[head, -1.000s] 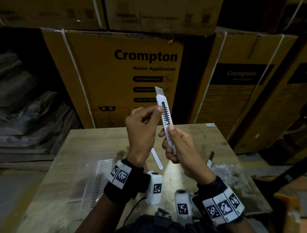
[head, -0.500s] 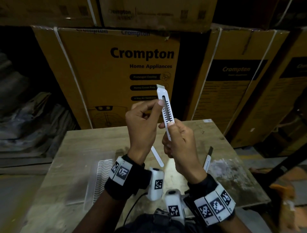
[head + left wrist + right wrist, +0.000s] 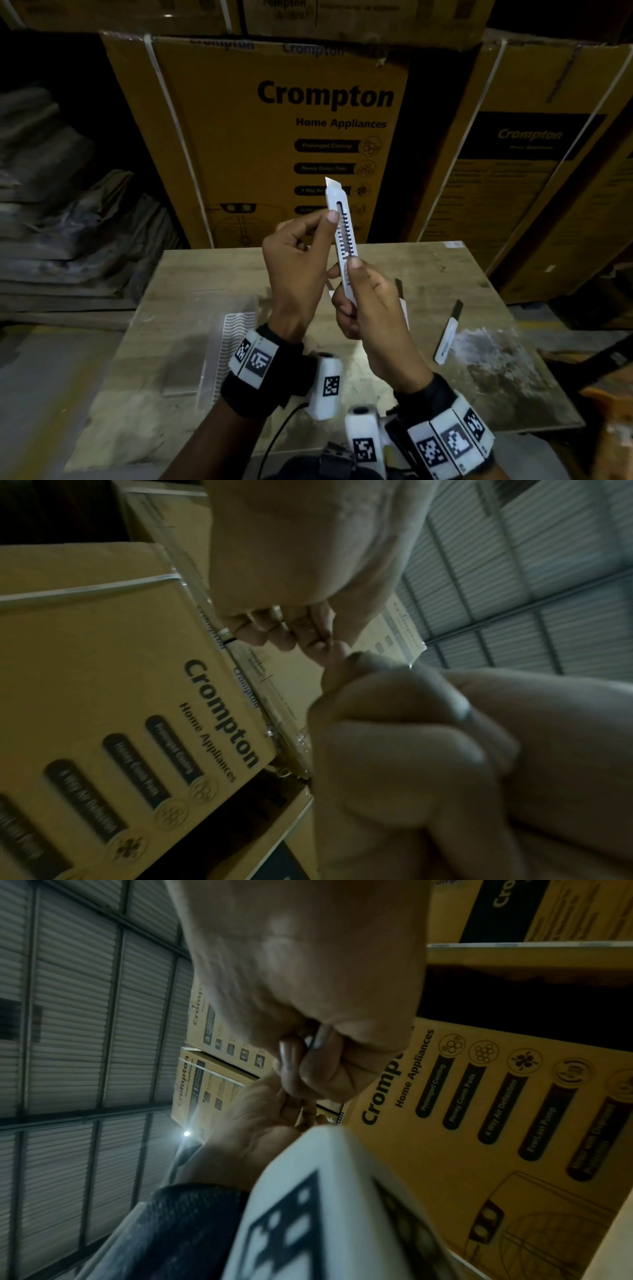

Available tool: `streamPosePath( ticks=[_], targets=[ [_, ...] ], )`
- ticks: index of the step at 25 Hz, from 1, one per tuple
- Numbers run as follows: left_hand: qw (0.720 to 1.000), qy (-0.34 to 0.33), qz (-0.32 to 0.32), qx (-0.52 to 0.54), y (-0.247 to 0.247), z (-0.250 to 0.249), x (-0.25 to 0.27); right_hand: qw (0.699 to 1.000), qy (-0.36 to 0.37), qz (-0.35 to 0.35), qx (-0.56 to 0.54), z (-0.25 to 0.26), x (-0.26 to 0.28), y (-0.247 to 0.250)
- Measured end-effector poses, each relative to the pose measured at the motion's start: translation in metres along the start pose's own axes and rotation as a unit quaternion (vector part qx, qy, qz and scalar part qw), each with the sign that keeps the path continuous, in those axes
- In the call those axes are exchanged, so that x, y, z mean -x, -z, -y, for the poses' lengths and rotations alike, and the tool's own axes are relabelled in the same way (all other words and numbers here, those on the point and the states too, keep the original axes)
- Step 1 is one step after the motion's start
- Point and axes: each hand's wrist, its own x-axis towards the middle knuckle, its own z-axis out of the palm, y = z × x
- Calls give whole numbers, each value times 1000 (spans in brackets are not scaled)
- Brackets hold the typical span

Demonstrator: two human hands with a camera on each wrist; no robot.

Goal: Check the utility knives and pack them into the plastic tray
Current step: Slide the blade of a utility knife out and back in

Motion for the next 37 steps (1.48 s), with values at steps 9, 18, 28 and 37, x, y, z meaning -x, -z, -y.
streamPosePath(
  ticks=[9,18,28,37],
  targets=[
    [999,38,-15,-14,27,14,6,999,-10,-21,46,-12,-3,-20],
    [999,-3,-40,5,36,2,-8,996,-24,79,23,-11,-7,-24],
    [999,17,-26,5,12,10,-7,996,-58,52,31,0,-21,-4],
    [998,7,-51,-22,-25,-1,-20,994,-84,64,20,22,-47,26]
  ],
)
